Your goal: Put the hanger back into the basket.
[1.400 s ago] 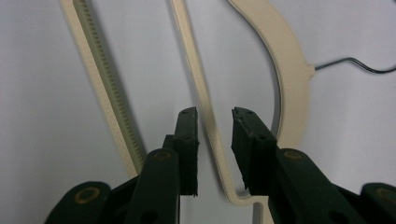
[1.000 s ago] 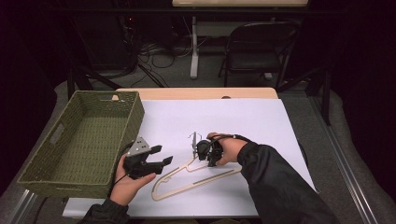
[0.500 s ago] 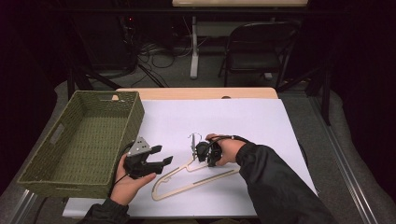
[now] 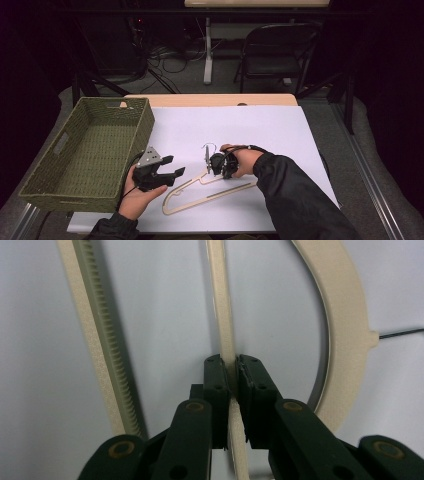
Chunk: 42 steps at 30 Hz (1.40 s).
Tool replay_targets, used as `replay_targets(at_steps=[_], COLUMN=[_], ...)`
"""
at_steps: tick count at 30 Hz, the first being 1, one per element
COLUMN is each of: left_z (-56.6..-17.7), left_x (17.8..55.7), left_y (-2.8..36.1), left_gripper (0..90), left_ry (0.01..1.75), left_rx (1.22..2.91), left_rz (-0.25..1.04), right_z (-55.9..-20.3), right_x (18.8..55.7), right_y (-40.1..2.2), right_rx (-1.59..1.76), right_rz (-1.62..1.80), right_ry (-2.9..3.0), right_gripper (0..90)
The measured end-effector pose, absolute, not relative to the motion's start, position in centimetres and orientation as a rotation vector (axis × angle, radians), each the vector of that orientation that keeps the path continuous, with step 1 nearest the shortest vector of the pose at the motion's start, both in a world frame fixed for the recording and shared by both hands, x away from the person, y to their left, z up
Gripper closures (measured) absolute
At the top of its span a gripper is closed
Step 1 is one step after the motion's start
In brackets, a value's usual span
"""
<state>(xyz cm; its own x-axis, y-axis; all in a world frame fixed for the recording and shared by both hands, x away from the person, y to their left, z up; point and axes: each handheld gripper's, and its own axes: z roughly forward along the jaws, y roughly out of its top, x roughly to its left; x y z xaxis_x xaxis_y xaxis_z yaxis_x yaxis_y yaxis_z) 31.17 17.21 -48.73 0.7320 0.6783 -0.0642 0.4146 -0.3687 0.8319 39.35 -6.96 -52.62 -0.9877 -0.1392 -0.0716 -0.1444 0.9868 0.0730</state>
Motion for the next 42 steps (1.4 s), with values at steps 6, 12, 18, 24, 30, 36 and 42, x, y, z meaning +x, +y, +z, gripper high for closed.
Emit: replay_targets(at_steps=[6, 12, 18, 24, 30, 36, 42], left_z=[-48.7, -49.0, -49.1, -49.3, -49.6, -49.6, -49.6], left_x=[31.2, 31.2, 31.3, 31.4, 31.7, 32.0, 32.3], left_y=[17.2, 17.1, 17.0, 16.9, 16.5, 16.0, 15.9], left_gripper=[39.0, 39.0, 39.2, 39.1, 39.0, 39.3, 41.9], left_ry=[0.831, 0.831, 0.827, 0.828, 0.821, 0.810, 0.816], left_rx=[2.010, 2.018, 2.019, 2.027, 2.048, 2.058, 2.057], left_rz=[0.362, 0.357, 0.350, 0.338, 0.284, 0.234, 0.160], right_z=[-52.6, -52.4, -52.1, -51.3, -50.1, -49.0, -48.3], right_x=[39.0, 38.7, 38.4, 37.5, 36.4, 35.2, 34.0], right_y=[-6.9, -6.9, -7.0, -7.2, -7.6, -7.7, -7.8], right_rx=[-0.267, -0.278, -0.292, -0.325, -0.356, -0.392, -0.431], right_rz=[0.107, 0.115, 0.117, 0.114, 0.143, 0.171, 0.176], right_ry=[3.075, 3.073, 3.043, 2.984, 2.893, 2.788, 2.708], right_gripper=[84.9, 85.4, 85.5, 85.5, 85.5, 85.5, 85.5])
